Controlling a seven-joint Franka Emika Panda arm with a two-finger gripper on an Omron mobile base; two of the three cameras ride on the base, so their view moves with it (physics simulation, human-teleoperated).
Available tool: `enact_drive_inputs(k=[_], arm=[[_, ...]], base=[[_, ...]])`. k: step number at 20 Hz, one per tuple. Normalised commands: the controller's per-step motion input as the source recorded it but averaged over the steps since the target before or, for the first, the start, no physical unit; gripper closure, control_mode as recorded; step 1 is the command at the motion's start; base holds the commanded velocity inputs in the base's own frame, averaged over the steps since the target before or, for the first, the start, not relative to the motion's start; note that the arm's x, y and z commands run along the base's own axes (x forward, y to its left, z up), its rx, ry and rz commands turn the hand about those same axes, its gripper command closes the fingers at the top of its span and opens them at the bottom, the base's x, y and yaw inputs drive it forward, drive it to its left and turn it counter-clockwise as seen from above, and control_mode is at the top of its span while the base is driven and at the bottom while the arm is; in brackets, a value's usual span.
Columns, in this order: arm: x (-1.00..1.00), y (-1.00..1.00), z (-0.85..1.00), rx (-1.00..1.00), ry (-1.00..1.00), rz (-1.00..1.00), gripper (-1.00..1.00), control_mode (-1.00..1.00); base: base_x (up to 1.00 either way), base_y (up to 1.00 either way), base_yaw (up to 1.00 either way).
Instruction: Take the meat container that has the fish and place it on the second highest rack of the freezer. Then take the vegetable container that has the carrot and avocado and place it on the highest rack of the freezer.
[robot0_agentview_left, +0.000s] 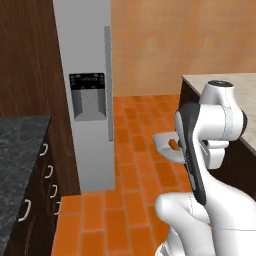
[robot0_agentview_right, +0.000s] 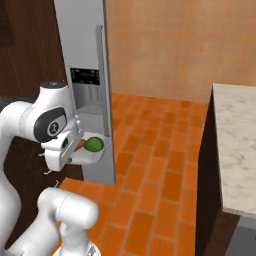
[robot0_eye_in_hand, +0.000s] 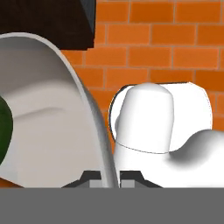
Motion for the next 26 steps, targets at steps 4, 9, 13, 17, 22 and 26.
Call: enact_drive_inputs(k=[4,9,13,17,22,26], arm=[[0.00,0.00,0.00,0.00,0.00,0.00,1.00,1.00],[0.00,0.00,0.00,0.00,0.00,0.00,1.00,1.00],[0.00,0.00,0.00,0.00,0.00,0.00,1.00,1.00],[0.00,0.00,0.00,0.00,0.00,0.00,1.00,1.00],[0.00,0.00,0.00,0.00,0.00,0.00,1.00,1.00],[0.00,0.00,0.00,0.00,0.00,0.00,1.00,1.00]], base=[[0.67,-0.49,-0.21],[0.83,-0.20,-0.17],[0.89,-0.03,-0.11],[0.86,0.00,-0.06],[0.75,-0.26,-0.02],[0.54,-0.65,0.00]])
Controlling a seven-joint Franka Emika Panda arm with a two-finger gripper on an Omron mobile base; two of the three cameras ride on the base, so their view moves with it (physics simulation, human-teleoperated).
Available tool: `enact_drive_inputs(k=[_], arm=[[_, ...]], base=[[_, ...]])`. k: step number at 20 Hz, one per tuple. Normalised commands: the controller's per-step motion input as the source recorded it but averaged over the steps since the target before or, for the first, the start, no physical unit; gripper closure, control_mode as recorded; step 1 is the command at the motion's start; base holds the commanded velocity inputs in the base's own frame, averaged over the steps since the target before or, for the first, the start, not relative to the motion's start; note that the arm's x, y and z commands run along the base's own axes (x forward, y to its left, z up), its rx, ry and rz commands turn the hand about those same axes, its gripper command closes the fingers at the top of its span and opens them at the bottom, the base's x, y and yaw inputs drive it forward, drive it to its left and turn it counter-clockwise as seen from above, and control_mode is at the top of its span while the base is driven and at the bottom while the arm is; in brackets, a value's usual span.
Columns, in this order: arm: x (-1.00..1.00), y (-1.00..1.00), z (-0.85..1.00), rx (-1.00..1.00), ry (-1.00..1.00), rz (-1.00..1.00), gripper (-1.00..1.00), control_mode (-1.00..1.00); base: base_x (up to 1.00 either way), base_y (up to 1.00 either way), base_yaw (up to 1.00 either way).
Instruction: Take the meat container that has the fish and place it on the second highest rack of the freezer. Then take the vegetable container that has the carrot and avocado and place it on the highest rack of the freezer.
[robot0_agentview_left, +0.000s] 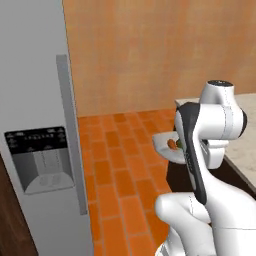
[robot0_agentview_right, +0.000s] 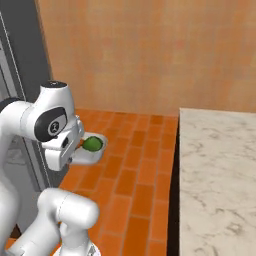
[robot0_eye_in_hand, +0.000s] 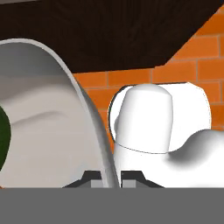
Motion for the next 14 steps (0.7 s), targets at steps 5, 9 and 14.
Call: enact_drive_inputs(k=[5,9,14], arm=[[0.00,0.00,0.00,0.00,0.00,0.00,1.00,1.00],[0.00,0.00,0.00,0.00,0.00,0.00,1.00,1.00],[0.00,0.00,0.00,0.00,0.00,0.00,1.00,1.00]], base=[[0.60,-0.64,0.01],[0.72,-0.49,0.06],[0.74,-0.30,0.08]])
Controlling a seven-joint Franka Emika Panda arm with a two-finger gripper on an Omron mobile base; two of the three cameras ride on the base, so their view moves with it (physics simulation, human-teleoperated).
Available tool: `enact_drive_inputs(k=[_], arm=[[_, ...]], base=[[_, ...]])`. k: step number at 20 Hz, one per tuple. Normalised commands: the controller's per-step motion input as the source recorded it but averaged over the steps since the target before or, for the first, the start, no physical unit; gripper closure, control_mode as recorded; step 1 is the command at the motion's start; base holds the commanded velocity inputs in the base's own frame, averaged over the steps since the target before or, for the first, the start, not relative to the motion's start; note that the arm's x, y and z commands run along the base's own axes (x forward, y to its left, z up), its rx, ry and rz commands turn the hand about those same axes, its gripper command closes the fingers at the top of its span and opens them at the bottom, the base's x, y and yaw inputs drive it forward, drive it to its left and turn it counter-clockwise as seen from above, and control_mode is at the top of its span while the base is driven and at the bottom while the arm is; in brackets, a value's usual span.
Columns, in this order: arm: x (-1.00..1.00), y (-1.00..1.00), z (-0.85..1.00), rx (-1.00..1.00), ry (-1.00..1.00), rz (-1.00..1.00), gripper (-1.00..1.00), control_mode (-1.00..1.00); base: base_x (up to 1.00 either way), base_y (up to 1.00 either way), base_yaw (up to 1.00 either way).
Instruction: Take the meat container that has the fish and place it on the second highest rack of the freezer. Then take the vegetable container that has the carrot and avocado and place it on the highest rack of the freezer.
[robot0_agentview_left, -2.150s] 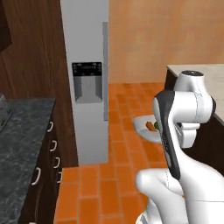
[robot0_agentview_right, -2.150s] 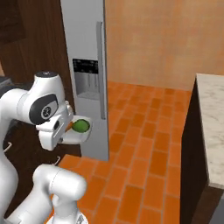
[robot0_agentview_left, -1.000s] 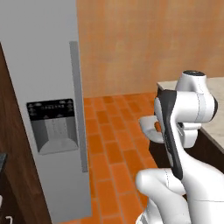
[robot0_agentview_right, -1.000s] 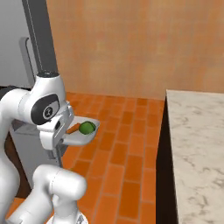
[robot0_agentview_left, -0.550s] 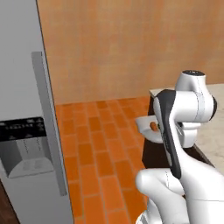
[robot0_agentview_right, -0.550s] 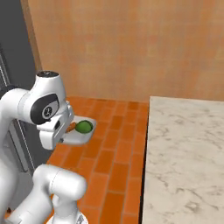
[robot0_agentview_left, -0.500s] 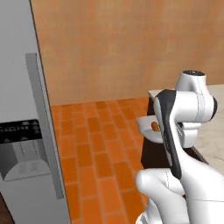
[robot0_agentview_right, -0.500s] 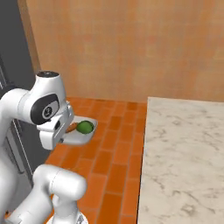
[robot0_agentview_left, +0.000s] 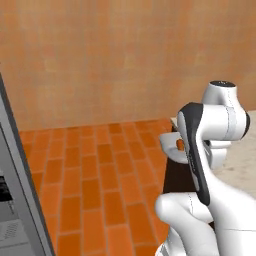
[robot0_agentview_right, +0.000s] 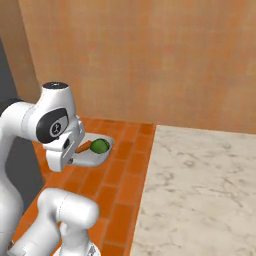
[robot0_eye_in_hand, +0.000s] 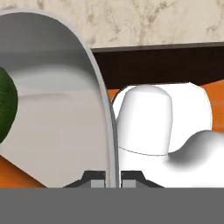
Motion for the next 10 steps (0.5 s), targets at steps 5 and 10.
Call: enact_drive_inputs(k=[5,10], arm=[[0.00,0.00,0.00,0.00,0.00,0.00,1.00,1.00],[0.00,0.00,0.00,0.00,0.00,0.00,1.00,1.00]], base=[[0.80,-0.01,0.04],[0.89,0.00,0.03]])
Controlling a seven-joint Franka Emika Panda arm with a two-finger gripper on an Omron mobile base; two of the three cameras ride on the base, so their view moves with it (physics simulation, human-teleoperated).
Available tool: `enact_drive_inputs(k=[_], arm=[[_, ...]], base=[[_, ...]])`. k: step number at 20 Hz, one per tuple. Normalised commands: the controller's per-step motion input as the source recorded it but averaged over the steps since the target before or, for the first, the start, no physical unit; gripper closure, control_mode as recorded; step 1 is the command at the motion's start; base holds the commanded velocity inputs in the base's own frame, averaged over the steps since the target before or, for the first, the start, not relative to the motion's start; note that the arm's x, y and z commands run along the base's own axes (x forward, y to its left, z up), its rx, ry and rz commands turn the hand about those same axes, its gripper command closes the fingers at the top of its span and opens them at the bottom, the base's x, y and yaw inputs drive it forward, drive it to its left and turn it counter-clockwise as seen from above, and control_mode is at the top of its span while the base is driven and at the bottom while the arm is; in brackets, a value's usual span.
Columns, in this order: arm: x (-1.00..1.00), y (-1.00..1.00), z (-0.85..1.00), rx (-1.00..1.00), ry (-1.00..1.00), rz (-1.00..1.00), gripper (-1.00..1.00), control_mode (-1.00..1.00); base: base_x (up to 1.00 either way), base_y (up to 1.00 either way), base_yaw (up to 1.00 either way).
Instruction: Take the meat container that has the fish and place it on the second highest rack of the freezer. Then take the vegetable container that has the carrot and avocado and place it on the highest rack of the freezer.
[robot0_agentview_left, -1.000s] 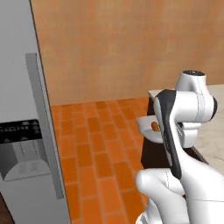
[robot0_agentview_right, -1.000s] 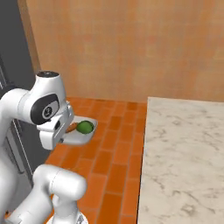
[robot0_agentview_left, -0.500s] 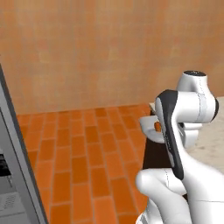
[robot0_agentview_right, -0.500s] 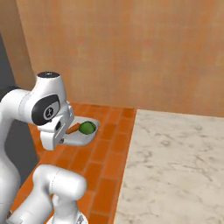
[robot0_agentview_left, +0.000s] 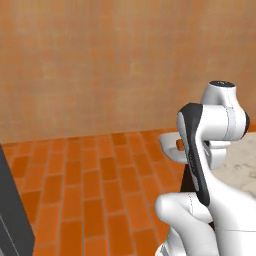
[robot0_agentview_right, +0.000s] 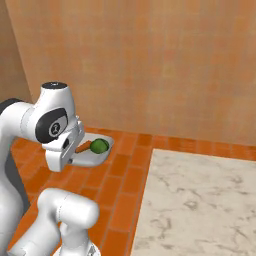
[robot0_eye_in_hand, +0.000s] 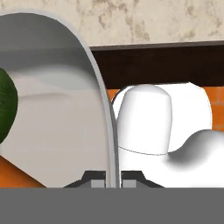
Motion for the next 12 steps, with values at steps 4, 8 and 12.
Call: enact_drive_inputs(k=[4,8,12], arm=[[0.00,0.00,0.00,0.00,0.00,0.00,1.00,1.00],[0.00,0.00,0.00,0.00,0.00,0.00,1.00,1.00],[0.00,0.00,0.00,0.00,0.00,0.00,1.00,1.00]], base=[[0.91,0.00,0.03],[0.77,0.00,0.13],[0.89,0.00,0.23]])
